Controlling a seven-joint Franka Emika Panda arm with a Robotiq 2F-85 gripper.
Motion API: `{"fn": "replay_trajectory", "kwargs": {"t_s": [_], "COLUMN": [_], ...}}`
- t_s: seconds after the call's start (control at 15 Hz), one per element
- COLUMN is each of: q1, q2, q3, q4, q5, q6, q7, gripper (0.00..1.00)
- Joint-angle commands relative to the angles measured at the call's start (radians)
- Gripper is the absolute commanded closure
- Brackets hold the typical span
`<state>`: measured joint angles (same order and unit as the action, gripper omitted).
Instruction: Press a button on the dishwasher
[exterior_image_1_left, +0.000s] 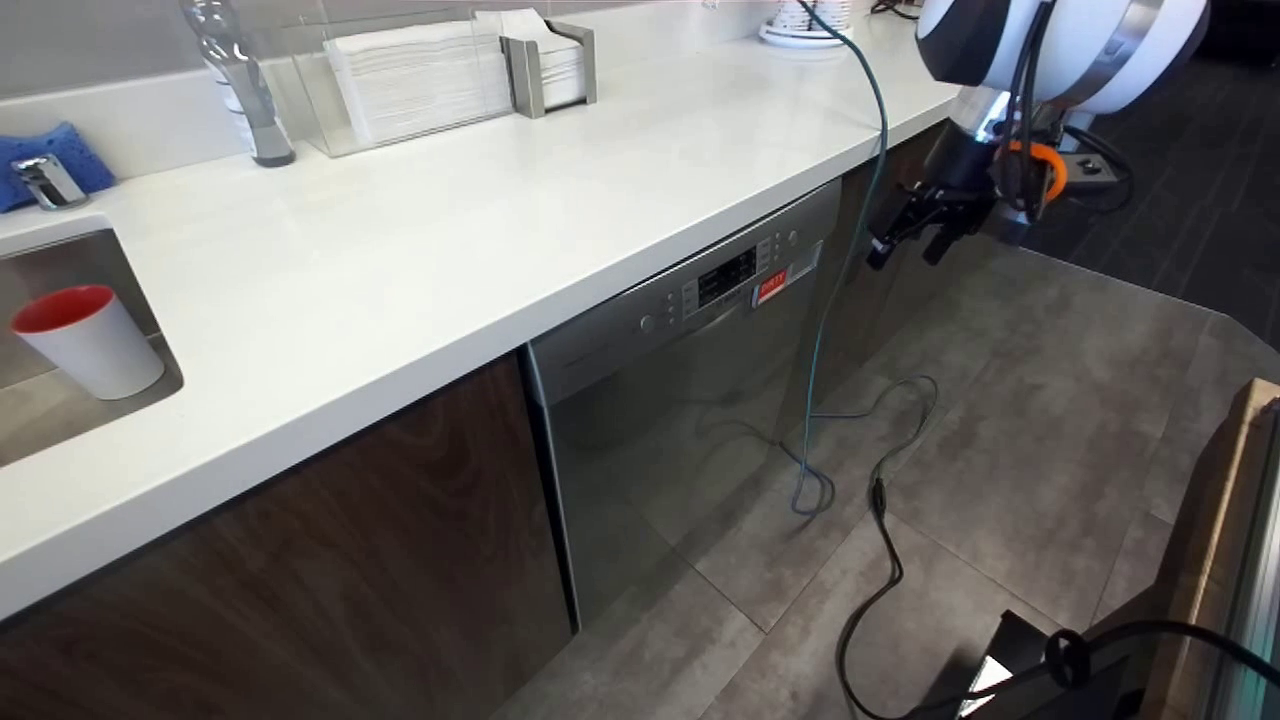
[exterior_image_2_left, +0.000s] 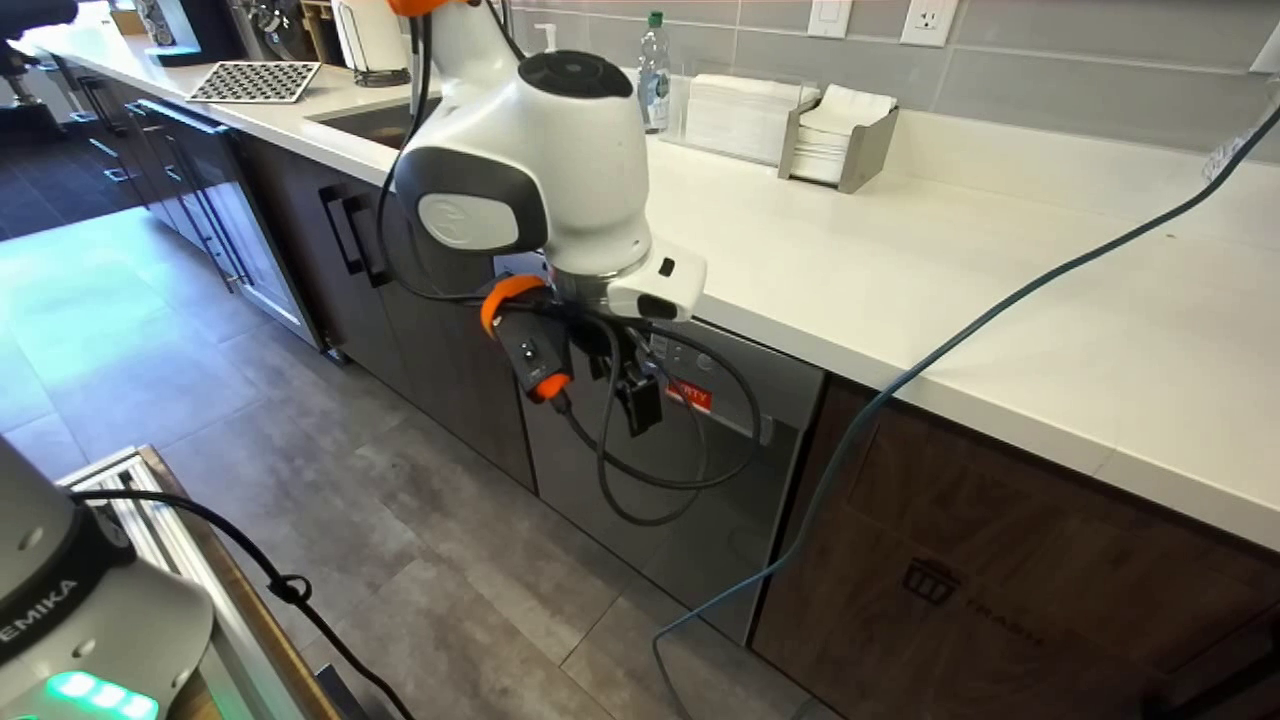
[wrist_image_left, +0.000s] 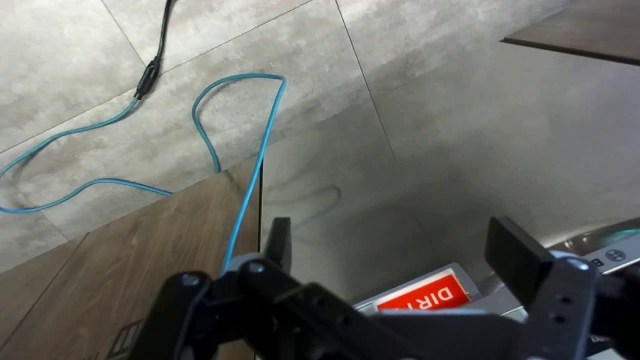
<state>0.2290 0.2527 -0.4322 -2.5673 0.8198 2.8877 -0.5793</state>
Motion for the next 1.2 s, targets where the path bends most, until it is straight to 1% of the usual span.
{"fn": "replay_trajectory", "kwargs": {"t_s": [0.0, 0.2, 0.27, 0.33, 0.47, 0.53, 0.6, 0.73, 0.87, 1.0, 1.07, 1.13], "q1": [0.125, 0.179, 0.194, 0.206, 0.212, 0.019, -0.008, -0.113, -0.18, -0.224, -0.236, -0.245], "q2": [-0.105, -0.165, -0.189, -0.216, -0.267, -0.307, -0.329, -0.385, -0.449, -0.489, -0.422, -0.444], "q3": [-0.153, -0.249, -0.271, -0.292, -0.309, -0.121, -0.09, 0.03, 0.119, 0.178, 0.183, 0.199], "q4": [-0.061, -0.047, -0.042, -0.036, -0.021, -0.015, -0.01, -0.012, -0.019, -0.016, -0.003, -0.003], "q5": [-0.274, -0.476, -0.539, -0.605, -0.715, -0.79, -0.822, -0.834, -0.833, -0.819, -0.783, -0.784], "q6": [-0.025, -0.096, -0.123, -0.162, -0.231, -0.268, -0.3, -0.36, -0.423, -0.474, -0.42, -0.442], "q7": [0.146, 0.23, 0.256, 0.291, 0.351, 0.387, 0.412, 0.425, 0.436, 0.43, 0.393, 0.395], "gripper": [0.0, 0.0, 0.0, 0.0, 0.0, 0.0, 0.0, 0.0, 0.0, 0.0, 0.0, 0.0]}}
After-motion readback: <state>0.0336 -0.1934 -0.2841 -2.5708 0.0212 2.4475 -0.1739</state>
